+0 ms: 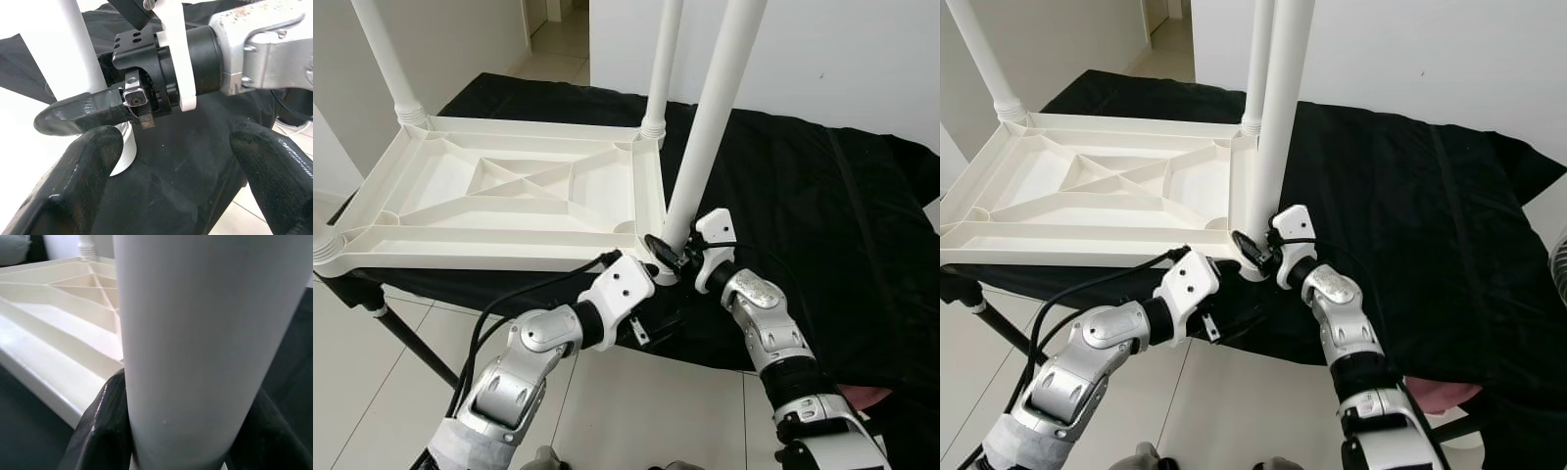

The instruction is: Building children table

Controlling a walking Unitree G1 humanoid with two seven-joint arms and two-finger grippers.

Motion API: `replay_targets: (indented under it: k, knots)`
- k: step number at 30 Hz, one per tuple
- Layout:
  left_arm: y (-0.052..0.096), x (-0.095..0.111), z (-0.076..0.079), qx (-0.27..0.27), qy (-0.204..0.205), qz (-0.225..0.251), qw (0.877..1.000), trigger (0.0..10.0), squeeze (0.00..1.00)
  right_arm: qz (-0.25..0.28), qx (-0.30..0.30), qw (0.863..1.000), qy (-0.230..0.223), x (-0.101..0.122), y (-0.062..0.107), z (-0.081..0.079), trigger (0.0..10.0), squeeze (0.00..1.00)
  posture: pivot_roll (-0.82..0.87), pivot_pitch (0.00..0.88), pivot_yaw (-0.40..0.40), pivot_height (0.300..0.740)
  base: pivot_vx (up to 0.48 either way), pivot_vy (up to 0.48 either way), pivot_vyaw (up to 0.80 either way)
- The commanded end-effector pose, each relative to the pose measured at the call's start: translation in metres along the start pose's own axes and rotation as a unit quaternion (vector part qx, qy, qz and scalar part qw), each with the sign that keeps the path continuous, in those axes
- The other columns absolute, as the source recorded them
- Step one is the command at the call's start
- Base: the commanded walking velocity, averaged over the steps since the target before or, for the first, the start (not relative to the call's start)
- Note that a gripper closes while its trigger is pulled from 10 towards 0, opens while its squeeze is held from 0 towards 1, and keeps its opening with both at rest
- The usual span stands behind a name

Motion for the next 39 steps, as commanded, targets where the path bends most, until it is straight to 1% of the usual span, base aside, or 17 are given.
replay_targets:
  k: [1, 2, 3, 5, 6, 8, 9, 12, 13, 24, 25, 30, 31, 34, 36, 38, 39]
  knots:
    - [0.0, -0.004, -0.009, 0.038, -0.003, -0.008, 0.999, 10.0, 0.0, -0.004, -0.075, 0.997, -0.005, 0.001, 0.006, 0.014, 10.0, 0.0, -0.05, 0.065, -0.01, 0.74, 0.0, 0.0, 0.0]
    - [0.0, -0.004, -0.009, 0.038, -0.003, -0.008, 0.999, 10.0, 0.0, -0.004, -0.075, 0.997, -0.005, 0.001, 0.006, 0.014, 10.0, 0.0, -0.05, 0.065, -0.01, 0.74, 0.0, 0.0, 0.0]
    - [0.0, -0.005, -0.009, 0.037, -0.002, -0.009, 0.999, 10.0, 0.0, -0.015, -0.131, 0.991, -0.013, -0.003, 0.013, 0.02, 10.0, 0.0, -0.06, 0.067, -0.009, 0.74, 0.0, 0.0, 0.0]
    - [0.0, -0.005, -0.009, 0.037, -0.002, -0.009, 0.999, 10.0, 0.0, -0.015, -0.131, 0.991, -0.013, -0.003, 0.013, 0.02, 10.0, 0.0, -0.06, 0.067, -0.009, 0.74, 0.0, 0.0, 0.0]
    - [0.0, -0.005, -0.009, 0.036, -0.002, -0.009, 0.999, 10.0, 0.0, -0.025, -0.172, 0.985, -0.013, -0.005, 0.019, 0.021, 10.0, 0.0, -0.06, 0.068, -0.007, 0.74, 0.0, 0.0, 0.0]
    - [0.0, -0.005, -0.009, 0.036, -0.002, -0.009, 0.999, 10.0, 0.0, -0.025, -0.172, 0.985, -0.013, -0.005, 0.019, 0.021, 10.0, 0.0, -0.06, 0.068, -0.007, 0.74, 0.0, 0.0, 0.0]
    - [0.0, -0.005, -0.009, 0.034, -0.003, -0.009, 0.999, 10.0, 0.0, -0.037, -0.229, 0.973, -0.011, -0.007, 0.028, 0.025, 10.0, 0.0, -0.06, 0.069, -0.005, 0.74, 0.0, 0.0, 0.0]
    - [-0.001, -0.005, -0.009, 0.033, -0.004, -0.009, 0.999, 10.0, 0.0, -0.044, -0.279, 0.959, -0.013, -0.009, 0.036, 0.03, 10.0, 0.0, -0.06, 0.068, -0.002, 0.74, 0.0, 0.0, 0.0]
    - [-0.001, -0.004, -0.01, 0.032, -0.006, -0.009, 0.999, 10.0, 0.0, -0.049, -0.339, 0.939, -0.005, -0.008, 0.047, 0.034, 10.0, 0.0, -0.06, 0.068, -0.001, 0.74, 0.0, 0.0, 0.0]
    - [-0.001, -0.004, -0.01, 0.031, -0.006, -0.009, 0.999, 10.0, 0.0, -0.061, -0.328, 0.943, -0.015, -0.011, 0.043, 0.032, 10.0, 0.0, -0.06, 0.062, -0.006, 0.74, 0.0, 0.0, 0.0]
    - [-0.001, -0.005, -0.01, 0.032, -0.006, -0.009, 0.999, 10.0, 0.0, -0.054, -0.302, 0.952, -0.028, -0.009, 0.037, 0.028, 10.0, 1.0, -0.06, 0.059, -0.011, 0.74, 0.0, 0.0, 0.0]
    - [-0.002, -0.005, -0.01, 0.033, -0.008, -0.009, 0.999, 10.0, 0.0, -0.035, -0.237, 0.97, -0.029, 0.0, 0.025, 0.025, 10.0, 1.0, -0.06, 0.049, -0.018, 0.74, 0.0, 0.0, 0.0]
    - [-0.002, -0.005, -0.01, 0.032, -0.014, -0.01, 0.999, 10.0, 0.0, -0.04, -0.2, 0.979, -0.026, -0.002, 0.022, 0.024, 10.0, 0.0, -0.05, 0.046, -0.02, 0.74, 0.0, 0.0, 0.0]
    - [-0.003, -0.005, -0.01, 0.031, -0.02, -0.011, 0.999, 10.0, 0.0, -0.059, -0.147, 0.987, -0.001, -0.008, 0.021, 0.028, 10.0, 0.0, -0.05, 0.036, -0.023, 0.74, 0.0, 0.0, 0.0]
    - [-0.003, -0.005, -0.01, 0.031, -0.02, -0.011, 0.999, 10.0, 0.0, -0.059, -0.147, 0.987, -0.001, -0.008, 0.021, 0.028, 10.0, 0.0, -0.05, 0.036, -0.023, 0.74, 0.0, 0.0, 0.0]
    - [-0.003, -0.005, -0.009, 0.03, -0.02, -0.011, 0.999, 10.0, 0.0, -0.064, -0.082, 0.994, 0.016, -0.011, 0.021, 0.027, 10.0, 0.0, -0.05, 0.029, -0.022, 0.74, 0.0, 0.0, 0.0]
    - [-0.003, -0.005, -0.009, 0.03, -0.02, -0.011, 0.999, 10.0, 0.0, -0.064, -0.082, 0.994, 0.016, -0.011, 0.021, 0.027, 10.0, 0.0, -0.05, 0.029, -0.022, 0.74, 0.0, 0.0, 0.0]
Point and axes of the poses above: a point about 5 cm out from each wrist's last joint towards the gripper, its own y axis pointing back from the gripper into the wrist, its own x axis along the axis of the wrist's last joint, z = x × y, the point moved 5 cm from there along -y, pointing out of the wrist towards the gripper
